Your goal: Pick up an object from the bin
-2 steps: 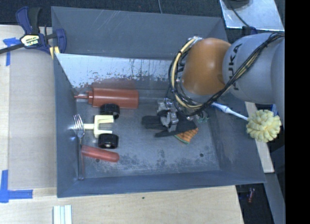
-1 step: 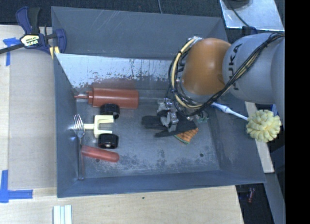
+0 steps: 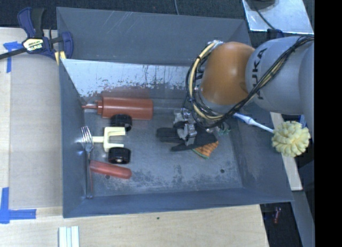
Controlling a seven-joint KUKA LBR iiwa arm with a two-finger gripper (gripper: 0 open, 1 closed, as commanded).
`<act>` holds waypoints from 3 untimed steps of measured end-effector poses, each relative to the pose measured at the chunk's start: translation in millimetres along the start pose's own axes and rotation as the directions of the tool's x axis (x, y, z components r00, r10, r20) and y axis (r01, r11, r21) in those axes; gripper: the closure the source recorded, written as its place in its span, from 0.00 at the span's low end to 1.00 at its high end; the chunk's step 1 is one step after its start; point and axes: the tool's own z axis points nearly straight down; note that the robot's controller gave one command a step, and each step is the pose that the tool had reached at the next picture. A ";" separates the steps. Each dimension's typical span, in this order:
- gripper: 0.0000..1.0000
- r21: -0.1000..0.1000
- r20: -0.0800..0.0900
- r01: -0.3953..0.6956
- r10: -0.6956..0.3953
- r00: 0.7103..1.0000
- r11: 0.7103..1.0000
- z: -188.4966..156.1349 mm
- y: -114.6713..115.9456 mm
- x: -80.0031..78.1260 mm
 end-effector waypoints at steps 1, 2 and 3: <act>1.00 0.000 0.000 0.000 0.000 1.000 1.000 0.0 0.0 0.0; 1.00 0.000 0.000 0.000 0.000 1.000 1.000 0.0 0.0 0.0; 1.00 0.000 0.000 0.000 0.000 1.000 1.000 0.0 0.0 0.0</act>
Offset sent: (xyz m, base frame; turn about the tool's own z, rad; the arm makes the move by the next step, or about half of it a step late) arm 0.0000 0.0000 0.0000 0.0000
